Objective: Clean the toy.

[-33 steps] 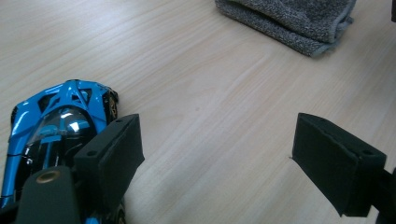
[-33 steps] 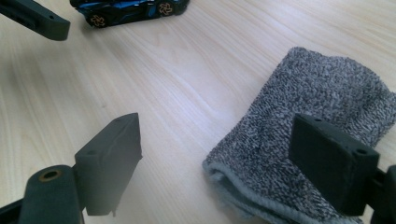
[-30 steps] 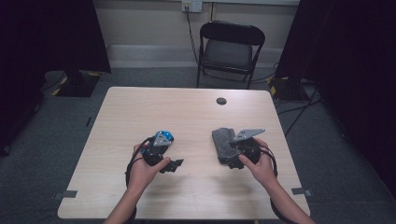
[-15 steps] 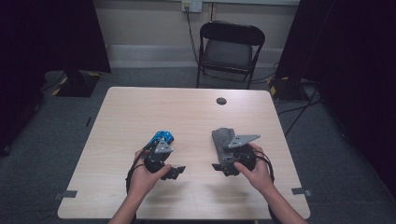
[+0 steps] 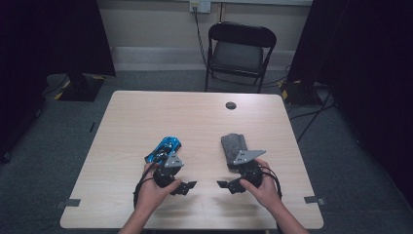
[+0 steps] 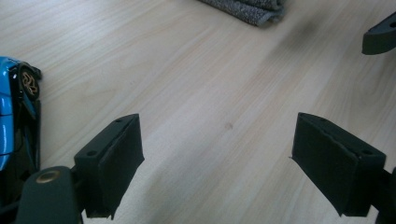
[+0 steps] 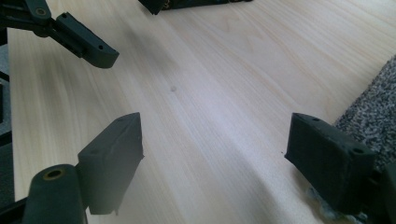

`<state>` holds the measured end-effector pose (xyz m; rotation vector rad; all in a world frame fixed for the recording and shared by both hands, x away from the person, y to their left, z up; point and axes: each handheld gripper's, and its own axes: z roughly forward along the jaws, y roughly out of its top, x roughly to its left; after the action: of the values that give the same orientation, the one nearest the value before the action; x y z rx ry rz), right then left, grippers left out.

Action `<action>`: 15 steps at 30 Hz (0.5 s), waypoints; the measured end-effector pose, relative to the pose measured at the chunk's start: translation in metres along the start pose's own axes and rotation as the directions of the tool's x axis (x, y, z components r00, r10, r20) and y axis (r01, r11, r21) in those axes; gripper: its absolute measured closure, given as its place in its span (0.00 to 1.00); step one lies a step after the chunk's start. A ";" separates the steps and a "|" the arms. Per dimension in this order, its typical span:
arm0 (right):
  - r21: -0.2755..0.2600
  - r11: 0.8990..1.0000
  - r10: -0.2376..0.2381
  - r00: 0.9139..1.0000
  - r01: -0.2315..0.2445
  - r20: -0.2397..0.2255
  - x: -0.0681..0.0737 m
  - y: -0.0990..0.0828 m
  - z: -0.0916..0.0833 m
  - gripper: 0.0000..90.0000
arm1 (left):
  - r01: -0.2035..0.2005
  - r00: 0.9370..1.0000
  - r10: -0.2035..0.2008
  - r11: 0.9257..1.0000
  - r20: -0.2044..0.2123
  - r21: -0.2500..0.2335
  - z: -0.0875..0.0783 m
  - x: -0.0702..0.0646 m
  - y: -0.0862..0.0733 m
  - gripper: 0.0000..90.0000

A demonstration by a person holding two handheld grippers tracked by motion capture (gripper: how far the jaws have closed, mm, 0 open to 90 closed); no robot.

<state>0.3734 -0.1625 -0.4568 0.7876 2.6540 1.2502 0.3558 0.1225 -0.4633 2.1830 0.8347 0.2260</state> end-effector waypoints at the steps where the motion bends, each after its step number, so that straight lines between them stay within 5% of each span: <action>1: 0.000 1.000 0.002 1.000 -0.002 -0.003 0.000 -0.001 0.001 0.20 | 0.005 1.000 -0.005 1.000 0.005 -0.001 0.000 -0.001 -0.001 0.18; 15: 0.021 1.000 0.002 1.000 -0.001 -0.025 0.006 -0.021 0.011 0.20 | -0.002 0.999 0.001 1.000 0.036 0.008 0.007 -0.007 -0.012 0.18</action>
<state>0.3635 -0.1627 -0.4790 0.7819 2.6915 1.2423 0.3475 0.1200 -0.4762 2.1893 0.8154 0.1841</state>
